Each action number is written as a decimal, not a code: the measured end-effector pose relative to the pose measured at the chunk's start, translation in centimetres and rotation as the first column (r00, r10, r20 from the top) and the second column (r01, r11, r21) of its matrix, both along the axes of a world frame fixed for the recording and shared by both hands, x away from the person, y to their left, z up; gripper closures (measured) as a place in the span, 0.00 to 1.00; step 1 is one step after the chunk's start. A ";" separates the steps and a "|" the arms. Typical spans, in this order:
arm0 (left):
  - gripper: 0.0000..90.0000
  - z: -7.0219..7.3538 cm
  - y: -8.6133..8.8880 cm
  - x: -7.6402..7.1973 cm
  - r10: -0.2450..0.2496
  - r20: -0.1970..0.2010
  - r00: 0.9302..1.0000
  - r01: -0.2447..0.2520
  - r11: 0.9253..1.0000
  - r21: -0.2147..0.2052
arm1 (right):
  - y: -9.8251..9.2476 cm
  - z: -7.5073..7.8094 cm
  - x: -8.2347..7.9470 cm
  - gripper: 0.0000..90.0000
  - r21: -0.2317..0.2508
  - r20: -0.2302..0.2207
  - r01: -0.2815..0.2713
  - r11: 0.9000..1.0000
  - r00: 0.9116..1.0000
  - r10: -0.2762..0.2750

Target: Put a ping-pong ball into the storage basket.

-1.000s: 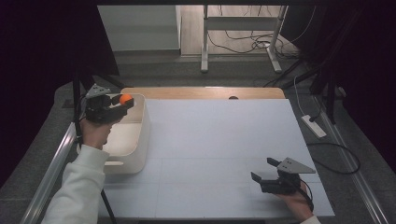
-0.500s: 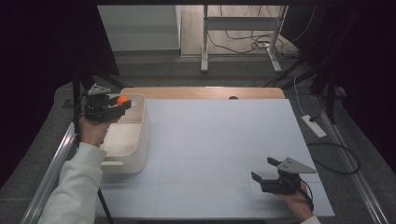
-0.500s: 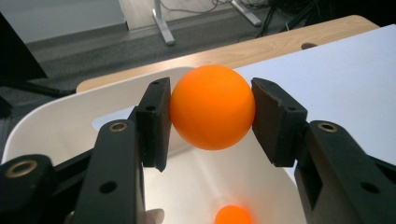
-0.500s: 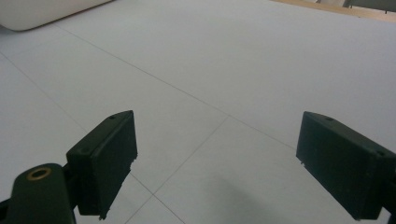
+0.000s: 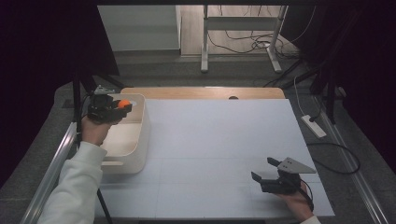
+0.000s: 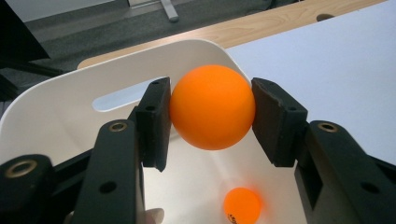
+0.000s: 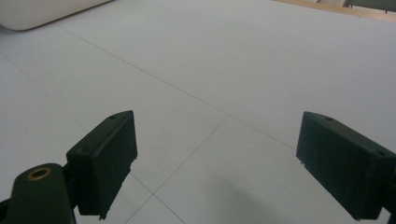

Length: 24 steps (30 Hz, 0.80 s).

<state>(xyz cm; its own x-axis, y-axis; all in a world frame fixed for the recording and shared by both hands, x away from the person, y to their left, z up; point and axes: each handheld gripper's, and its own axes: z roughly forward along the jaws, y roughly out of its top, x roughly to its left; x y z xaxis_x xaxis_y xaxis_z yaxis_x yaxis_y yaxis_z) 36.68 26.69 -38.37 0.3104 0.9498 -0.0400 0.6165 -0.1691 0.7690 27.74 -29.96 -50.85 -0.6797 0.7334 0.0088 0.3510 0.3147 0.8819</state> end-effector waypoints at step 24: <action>0.19 0.5 0.2 -0.3 0.029 0.038 0.999 -0.027 0.998 -0.057 | 0.0 0.0 0.0 0.14 -0.005 -0.001 -0.002 1.000 1.000 0.002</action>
